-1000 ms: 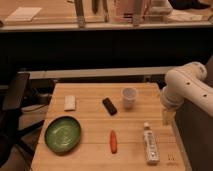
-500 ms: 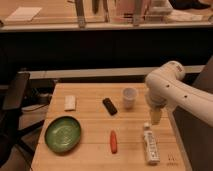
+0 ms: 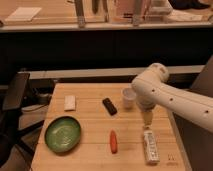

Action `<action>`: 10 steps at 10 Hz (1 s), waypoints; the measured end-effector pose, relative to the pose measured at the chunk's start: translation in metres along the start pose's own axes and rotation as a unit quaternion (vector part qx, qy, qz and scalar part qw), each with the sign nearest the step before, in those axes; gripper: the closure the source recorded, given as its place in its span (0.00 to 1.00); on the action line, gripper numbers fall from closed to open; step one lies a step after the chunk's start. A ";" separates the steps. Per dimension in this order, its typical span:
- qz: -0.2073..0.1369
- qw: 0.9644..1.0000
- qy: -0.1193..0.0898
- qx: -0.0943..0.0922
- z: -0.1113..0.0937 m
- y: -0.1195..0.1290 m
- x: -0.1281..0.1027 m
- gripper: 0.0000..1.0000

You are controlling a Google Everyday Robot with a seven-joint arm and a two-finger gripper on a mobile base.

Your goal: Drag the ceramic bowl in a circle

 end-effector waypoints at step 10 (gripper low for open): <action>-0.163 0.986 0.017 0.028 0.002 -0.006 -0.089 0.20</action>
